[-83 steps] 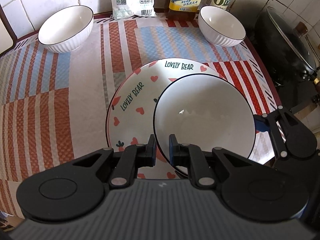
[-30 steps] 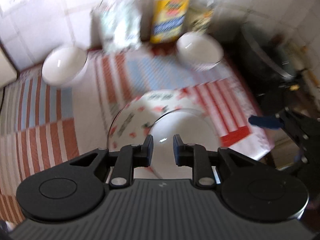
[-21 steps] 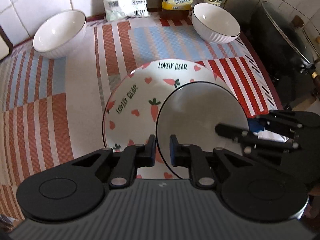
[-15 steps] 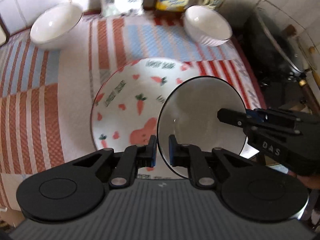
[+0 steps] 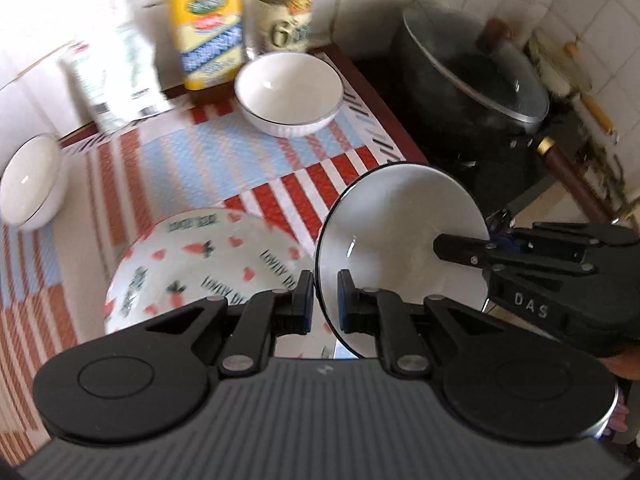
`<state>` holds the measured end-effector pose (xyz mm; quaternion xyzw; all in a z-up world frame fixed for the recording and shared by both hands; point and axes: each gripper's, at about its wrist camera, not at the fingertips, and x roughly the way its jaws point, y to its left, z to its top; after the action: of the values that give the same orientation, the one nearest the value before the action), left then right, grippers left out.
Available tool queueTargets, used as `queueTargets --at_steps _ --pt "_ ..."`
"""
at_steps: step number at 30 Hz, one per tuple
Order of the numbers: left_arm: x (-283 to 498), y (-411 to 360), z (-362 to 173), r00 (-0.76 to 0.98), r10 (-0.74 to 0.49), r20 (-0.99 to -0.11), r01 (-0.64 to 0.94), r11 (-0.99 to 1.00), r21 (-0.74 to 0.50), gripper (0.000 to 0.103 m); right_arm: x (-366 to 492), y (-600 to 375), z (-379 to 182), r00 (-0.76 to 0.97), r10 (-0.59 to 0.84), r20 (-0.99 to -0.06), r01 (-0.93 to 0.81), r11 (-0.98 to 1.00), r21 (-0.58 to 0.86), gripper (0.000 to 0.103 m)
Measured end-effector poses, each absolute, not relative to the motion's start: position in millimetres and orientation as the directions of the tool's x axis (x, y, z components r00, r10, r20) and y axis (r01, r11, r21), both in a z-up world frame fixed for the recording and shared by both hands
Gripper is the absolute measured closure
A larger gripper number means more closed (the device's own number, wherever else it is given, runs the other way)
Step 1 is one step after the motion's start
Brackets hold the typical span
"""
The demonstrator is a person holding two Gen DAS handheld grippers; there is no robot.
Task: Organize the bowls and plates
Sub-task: 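Lift the white bowl off the plates and carry it toward the bowl by the bottles, then lower the held bowl into the white bowl beside the bottles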
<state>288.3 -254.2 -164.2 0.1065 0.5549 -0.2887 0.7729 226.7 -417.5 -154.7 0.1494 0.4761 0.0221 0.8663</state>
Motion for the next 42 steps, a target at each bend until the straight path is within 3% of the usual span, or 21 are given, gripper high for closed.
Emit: queueTargets --at_steps 13,18,22,23,24,25,29,34,42 --pt "317 -311 -230 0.105 -0.244 -0.964 0.623 0.772 -0.127 0.092 254 -457 -229 0.481 0.11 -0.87 0.289 0.917 0.276 0.092" --pt "321 -312 -236 0.12 -0.242 -0.963 0.618 0.777 -0.118 0.092 256 -455 -238 0.474 0.099 -0.875 0.274 0.928 0.253 0.092" --pt "322 -306 -232 0.147 -0.27 -0.952 0.604 0.786 -0.13 0.089 257 -452 -235 0.485 0.106 -0.868 0.248 0.935 0.253 0.079" --pt "322 -304 -229 0.162 -0.279 -0.947 0.605 0.786 -0.129 0.085 255 -450 -232 0.495 0.101 -0.863 0.236 0.94 0.245 0.071" --pt "320 -301 -223 0.172 -0.291 -0.941 0.608 0.783 -0.131 0.083 252 -449 -226 0.51 0.095 -0.855 0.223 0.946 0.237 0.054" --pt "319 -298 -218 0.182 -0.304 -0.935 0.611 0.78 -0.135 0.081 247 -447 -219 0.53 0.087 -0.844 0.208 0.951 0.229 0.046" --pt "309 -282 -189 0.24 -0.352 -0.905 0.632 0.764 -0.13 0.076 227 -438 -190 0.606 0.085 -0.791 0.113 0.975 0.191 0.046" --pt "295 -259 -147 0.298 -0.407 -0.863 0.66 0.741 -0.122 0.069 200 -424 -146 0.7 0.139 -0.701 -0.038 0.987 0.158 0.032" --pt "294 -232 -98 0.344 -0.474 -0.81 0.705 0.701 -0.11 0.062 195 -408 -92 0.761 0.185 -0.622 -0.147 0.983 0.113 0.027"
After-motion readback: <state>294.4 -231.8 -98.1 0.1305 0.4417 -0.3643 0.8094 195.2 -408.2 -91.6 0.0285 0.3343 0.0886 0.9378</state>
